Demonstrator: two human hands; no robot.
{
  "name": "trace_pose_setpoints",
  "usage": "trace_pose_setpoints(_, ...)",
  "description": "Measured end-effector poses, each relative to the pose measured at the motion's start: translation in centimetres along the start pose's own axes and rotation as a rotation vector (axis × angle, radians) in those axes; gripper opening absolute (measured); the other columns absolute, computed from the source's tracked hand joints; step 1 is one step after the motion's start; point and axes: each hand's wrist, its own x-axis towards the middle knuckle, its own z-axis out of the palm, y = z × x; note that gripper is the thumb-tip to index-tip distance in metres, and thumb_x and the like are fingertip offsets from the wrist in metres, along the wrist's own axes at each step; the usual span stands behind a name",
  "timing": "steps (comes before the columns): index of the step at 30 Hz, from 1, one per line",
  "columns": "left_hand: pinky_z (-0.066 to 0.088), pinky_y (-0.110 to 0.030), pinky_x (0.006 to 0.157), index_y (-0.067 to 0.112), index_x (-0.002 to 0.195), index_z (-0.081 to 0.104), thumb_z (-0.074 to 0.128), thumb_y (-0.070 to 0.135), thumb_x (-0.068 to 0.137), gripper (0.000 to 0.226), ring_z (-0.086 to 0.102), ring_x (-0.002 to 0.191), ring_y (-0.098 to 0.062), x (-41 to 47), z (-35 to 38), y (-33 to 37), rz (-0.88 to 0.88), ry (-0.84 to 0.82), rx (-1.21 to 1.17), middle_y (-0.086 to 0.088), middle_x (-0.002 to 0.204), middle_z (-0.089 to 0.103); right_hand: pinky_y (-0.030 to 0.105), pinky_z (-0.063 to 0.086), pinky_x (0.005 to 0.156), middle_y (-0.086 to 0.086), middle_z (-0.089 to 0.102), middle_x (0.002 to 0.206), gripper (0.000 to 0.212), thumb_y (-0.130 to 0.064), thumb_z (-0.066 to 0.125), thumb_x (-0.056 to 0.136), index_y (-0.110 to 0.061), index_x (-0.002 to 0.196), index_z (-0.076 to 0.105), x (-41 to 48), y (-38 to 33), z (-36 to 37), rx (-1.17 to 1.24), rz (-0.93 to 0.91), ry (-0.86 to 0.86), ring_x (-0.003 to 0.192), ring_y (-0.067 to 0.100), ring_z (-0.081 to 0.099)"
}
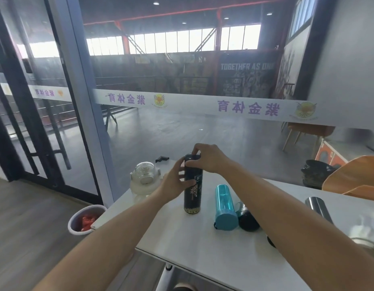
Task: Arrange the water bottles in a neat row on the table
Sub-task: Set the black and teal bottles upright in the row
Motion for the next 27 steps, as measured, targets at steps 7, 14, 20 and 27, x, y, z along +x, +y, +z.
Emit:
trace_pose_setpoints(7, 0.056, -0.032, 0.084, 0.043, 0.152, 0.01, 0.079, 0.016, 0.083, 0.101, 0.063, 0.112, -0.014, 0.0, -0.1, 0.1, 0.08, -0.022, 0.095, 0.003, 0.134, 0.056, 0.033, 0.051, 0.092, -0.003, 0.068, 0.117, 0.037, -0.051, 0.058, 0.094, -0.022, 0.116, 0.067, -0.9, 1.4, -0.8, 0.074, -0.023, -0.016, 0.102, 0.015, 0.061)
trace_pose_setpoints(14, 0.037, -0.044, 0.11, 0.034, 0.151, 0.022, 0.08, 0.032, 0.082, 0.09, 0.04, 0.136, -0.019, -1.9, 1.1, 2.7, 0.138, 0.263, 0.268, -0.002, 0.152, 0.041, 0.035, 0.054, 0.093, 0.003, 0.072, 0.101, 0.026, -0.027, 0.053, 0.101, -0.009, 0.104, 0.072, -6.0, 6.3, -2.3, 0.036, 0.143, 0.089, 0.09, 0.017, 0.066)
trace_pose_setpoints(20, 0.047, -0.033, 0.102, 0.019, 0.117, 0.062, 0.062, 0.031, 0.095, 0.025, 0.051, 0.116, -0.015, -5.4, 4.4, 4.2, 0.539, 0.246, 0.606, 0.001, 0.123, 0.059, 0.033, 0.058, 0.082, 0.001, 0.072, 0.087, 0.025, -0.028, 0.054, 0.098, -0.011, 0.091, 0.073, -10.9, 8.7, -1.7, -0.017, 0.199, 0.044, 0.077, 0.015, 0.065)
trace_pose_setpoints(27, 0.052, -0.035, 0.096, 0.028, 0.142, 0.041, 0.052, 0.055, 0.095, 0.056, 0.055, 0.118, -0.02, -7.7, 13.2, 1.6, 0.054, -0.07, 0.431, -0.005, 0.136, 0.051, 0.024, 0.044, 0.061, -0.004, 0.062, 0.075, 0.027, -0.024, 0.052, 0.096, -0.026, 0.07, 0.06, -15.7, 10.4, -0.4, -0.049, 0.249, 0.012, 0.072, 0.017, 0.06)
